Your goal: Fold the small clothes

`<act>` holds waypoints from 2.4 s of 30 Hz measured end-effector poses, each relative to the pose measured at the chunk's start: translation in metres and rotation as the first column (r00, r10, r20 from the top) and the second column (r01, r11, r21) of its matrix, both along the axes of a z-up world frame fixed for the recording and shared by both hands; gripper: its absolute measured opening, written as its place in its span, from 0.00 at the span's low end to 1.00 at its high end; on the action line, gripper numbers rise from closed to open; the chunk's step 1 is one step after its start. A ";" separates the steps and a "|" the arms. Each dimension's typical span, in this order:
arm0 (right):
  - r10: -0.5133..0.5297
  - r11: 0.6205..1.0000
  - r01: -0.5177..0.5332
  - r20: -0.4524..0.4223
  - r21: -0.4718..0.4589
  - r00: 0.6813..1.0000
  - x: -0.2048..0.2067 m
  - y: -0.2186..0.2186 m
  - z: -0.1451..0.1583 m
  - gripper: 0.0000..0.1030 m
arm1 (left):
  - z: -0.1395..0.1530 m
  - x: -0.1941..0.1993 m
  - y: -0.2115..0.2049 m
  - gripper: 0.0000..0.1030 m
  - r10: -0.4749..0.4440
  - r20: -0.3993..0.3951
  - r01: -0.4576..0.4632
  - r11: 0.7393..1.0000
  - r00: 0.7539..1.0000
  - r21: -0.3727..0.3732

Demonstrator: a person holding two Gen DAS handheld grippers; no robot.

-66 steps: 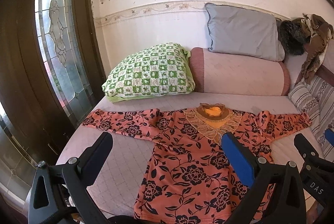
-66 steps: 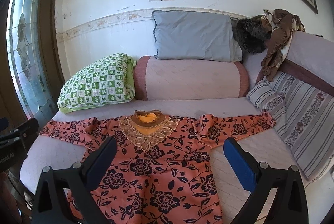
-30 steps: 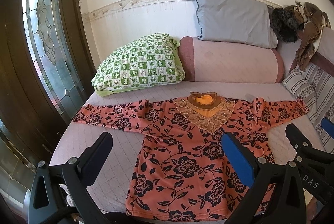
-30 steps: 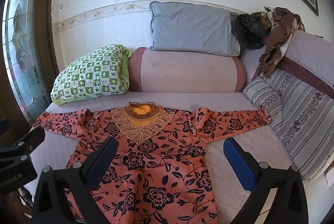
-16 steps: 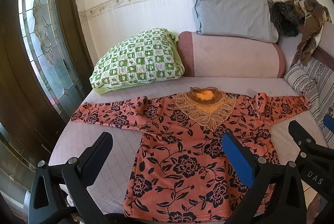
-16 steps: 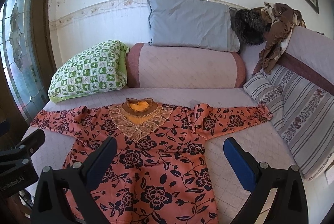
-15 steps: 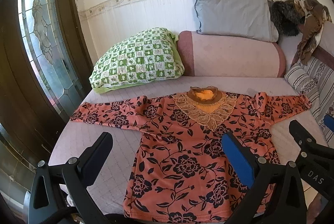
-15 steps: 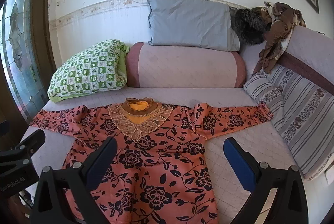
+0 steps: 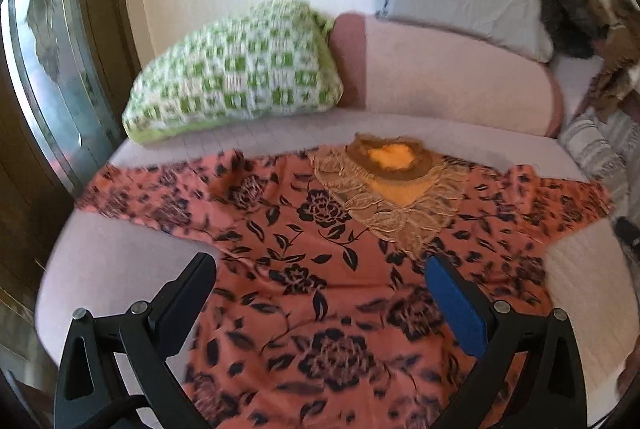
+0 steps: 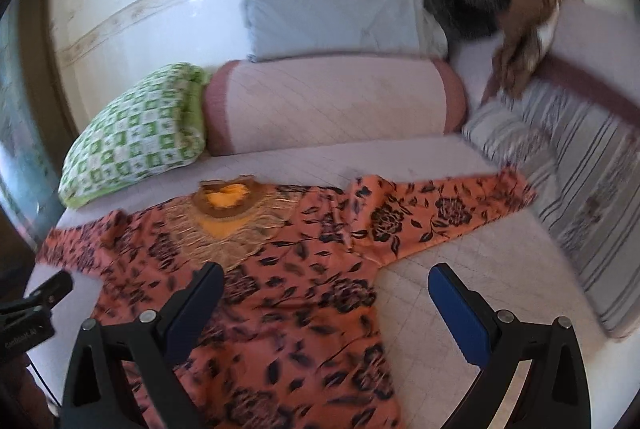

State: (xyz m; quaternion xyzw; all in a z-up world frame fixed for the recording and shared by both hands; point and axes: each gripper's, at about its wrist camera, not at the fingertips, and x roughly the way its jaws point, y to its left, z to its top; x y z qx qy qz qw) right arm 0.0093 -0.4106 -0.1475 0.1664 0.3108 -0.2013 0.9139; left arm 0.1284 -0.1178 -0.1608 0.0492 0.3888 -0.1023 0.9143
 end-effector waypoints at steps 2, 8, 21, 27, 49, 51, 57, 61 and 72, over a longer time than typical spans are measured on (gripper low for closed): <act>-0.066 0.995 0.068 -0.027 0.076 0.997 0.010 -0.055 -0.027 1.00 | -0.026 0.022 -0.006 1.00 0.020 -0.033 -0.020 1.000 0.999 -0.001; -0.289 0.841 0.284 -0.061 0.461 0.955 0.017 -0.245 -0.125 0.99 | -0.086 0.065 -0.014 1.00 0.045 -0.097 -0.048 0.999 0.994 -0.023; -0.570 0.588 0.366 0.049 0.721 0.820 0.023 -0.392 -0.194 0.86 | -0.107 0.087 -0.026 1.00 0.020 -0.064 -0.019 1.000 0.998 0.015; -0.596 0.564 0.396 0.025 0.725 0.803 0.038 -0.403 -0.198 0.06 | -0.109 0.090 -0.029 1.00 0.017 -0.060 -0.016 0.999 0.998 0.031; 0.084 0.667 -0.331 0.374 0.668 0.924 0.191 0.021 -0.036 0.07 | -0.049 0.089 0.139 1.00 0.346 -0.031 -0.347 0.924 0.938 -0.163; 0.160 0.627 -0.335 0.305 0.703 0.939 0.221 0.072 -0.059 0.10 | -0.052 0.093 0.151 1.00 0.369 -0.039 -0.370 0.917 0.929 -0.147; 0.392 0.495 -0.300 0.098 0.816 0.915 0.258 0.172 -0.124 0.69 | -0.063 0.108 0.173 1.00 0.406 -0.095 -0.416 0.898 0.909 -0.145; 0.425 0.420 -0.379 0.191 0.825 0.885 0.240 0.177 -0.128 0.82 | -0.067 0.113 0.178 1.00 0.415 -0.132 -0.432 0.887 0.900 -0.160; 0.288 0.627 -0.335 0.191 0.703 0.938 0.150 0.074 -0.095 0.82 | -0.071 0.115 0.171 1.00 0.436 -0.125 -0.452 0.878 0.891 -0.159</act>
